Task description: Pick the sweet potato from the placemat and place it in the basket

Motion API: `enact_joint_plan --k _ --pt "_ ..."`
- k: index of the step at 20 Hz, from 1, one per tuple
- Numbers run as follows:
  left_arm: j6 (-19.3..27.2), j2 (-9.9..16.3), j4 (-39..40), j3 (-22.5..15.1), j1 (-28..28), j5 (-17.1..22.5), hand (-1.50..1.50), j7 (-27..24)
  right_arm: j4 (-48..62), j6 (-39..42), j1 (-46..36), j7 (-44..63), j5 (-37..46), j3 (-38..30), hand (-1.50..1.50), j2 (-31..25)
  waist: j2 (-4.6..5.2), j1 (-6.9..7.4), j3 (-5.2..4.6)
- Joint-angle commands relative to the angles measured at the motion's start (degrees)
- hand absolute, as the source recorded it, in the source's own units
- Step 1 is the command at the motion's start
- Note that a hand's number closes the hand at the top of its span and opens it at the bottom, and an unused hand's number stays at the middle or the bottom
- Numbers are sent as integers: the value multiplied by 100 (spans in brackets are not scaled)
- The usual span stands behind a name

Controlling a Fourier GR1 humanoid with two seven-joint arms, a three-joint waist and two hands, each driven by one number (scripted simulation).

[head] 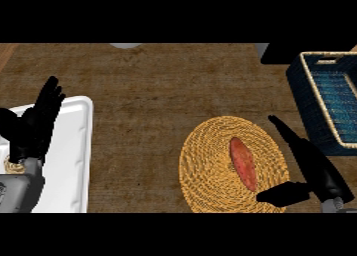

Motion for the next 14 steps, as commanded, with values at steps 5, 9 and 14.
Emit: enact_joint_plan --k 5,9,14 --pt "-59 -209 -431 123 -53 -338 0 432 310 104 -59 -238 530 31 -150 585 -2 16 -1" --pt "-332 -135 -291 422 133 -316 0 168 349 -69 268 -553 812 43 -150 799 -3 12 -1" --pt "-334 -593 25 273 374 -609 0 -381 172 364 165 -253 803 -244 -150 791 -1 1 -3"
